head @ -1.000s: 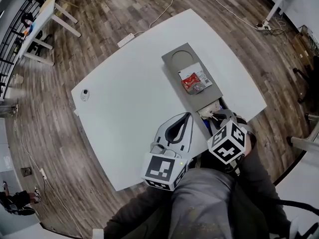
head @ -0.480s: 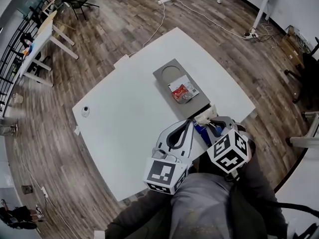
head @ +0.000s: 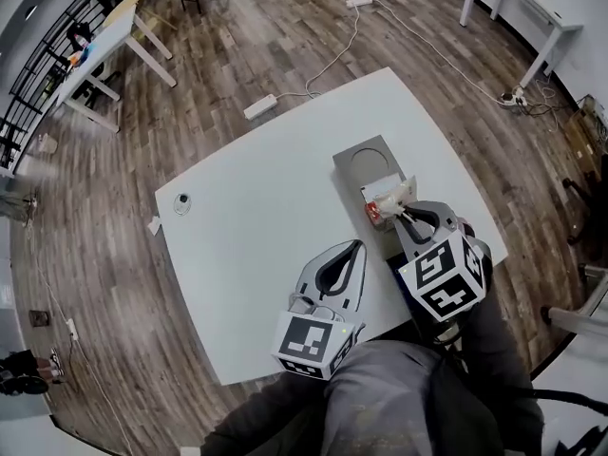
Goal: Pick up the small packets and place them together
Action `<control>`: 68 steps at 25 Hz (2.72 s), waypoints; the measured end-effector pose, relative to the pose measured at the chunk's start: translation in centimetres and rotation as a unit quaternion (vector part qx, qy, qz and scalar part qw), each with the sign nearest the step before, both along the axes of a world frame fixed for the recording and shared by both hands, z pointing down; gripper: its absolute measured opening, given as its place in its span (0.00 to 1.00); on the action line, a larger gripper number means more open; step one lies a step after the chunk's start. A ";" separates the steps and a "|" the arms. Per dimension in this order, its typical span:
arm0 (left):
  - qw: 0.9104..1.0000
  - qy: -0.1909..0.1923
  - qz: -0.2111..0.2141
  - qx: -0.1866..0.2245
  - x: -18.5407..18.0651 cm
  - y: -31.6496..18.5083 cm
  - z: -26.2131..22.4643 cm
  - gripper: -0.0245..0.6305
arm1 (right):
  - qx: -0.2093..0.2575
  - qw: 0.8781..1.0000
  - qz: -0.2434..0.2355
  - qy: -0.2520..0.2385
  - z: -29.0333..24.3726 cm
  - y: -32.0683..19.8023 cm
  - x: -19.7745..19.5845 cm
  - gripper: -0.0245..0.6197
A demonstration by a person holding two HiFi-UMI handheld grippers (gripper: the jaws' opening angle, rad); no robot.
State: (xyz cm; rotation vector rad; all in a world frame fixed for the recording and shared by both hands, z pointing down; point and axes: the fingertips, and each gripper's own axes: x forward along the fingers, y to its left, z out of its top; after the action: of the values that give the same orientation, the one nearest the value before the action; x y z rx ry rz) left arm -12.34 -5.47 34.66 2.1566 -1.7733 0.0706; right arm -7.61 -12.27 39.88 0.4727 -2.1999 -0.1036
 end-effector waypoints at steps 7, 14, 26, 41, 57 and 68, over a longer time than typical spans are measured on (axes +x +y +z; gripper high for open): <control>0.999 0.010 -0.027 -0.041 -2.7 -1.2 2.5 0.04 | -0.035 0.999 -0.015 0.011 1.4 -4.4 -4.4 0.14; 0.997 0.020 -0.045 -0.064 -4.2 -1.5 4.3 0.04 | -0.066 0.997 -0.015 0.029 3.7 -5.9 -6.0 0.20; 0.997 0.018 -0.052 -0.058 -4.3 -1.2 3.6 0.04 | -0.075 0.997 -0.016 0.013 3.3 -5.5 -6.1 0.28; 0.999 -0.012 0.034 -0.008 2.1 0.3 0.7 0.04 | -0.023 0.998 0.056 -0.022 0.1 -2.6 2.3 0.28; 0.996 -0.010 0.082 -0.027 5.2 2.0 1.6 0.04 | -0.133 0.984 -0.019 0.121 11.0 8.9 7.6 0.48; 0.998 0.001 0.049 -0.036 3.2 1.7 2.5 0.04 | -0.129 0.974 -0.072 0.173 12.1 8.9 7.1 0.38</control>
State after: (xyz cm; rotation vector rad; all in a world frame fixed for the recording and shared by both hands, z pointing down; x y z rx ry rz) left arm -9.11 -3.74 37.21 2.1890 -1.6383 0.1538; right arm -0.53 -3.37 52.00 0.1357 -1.8682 0.0228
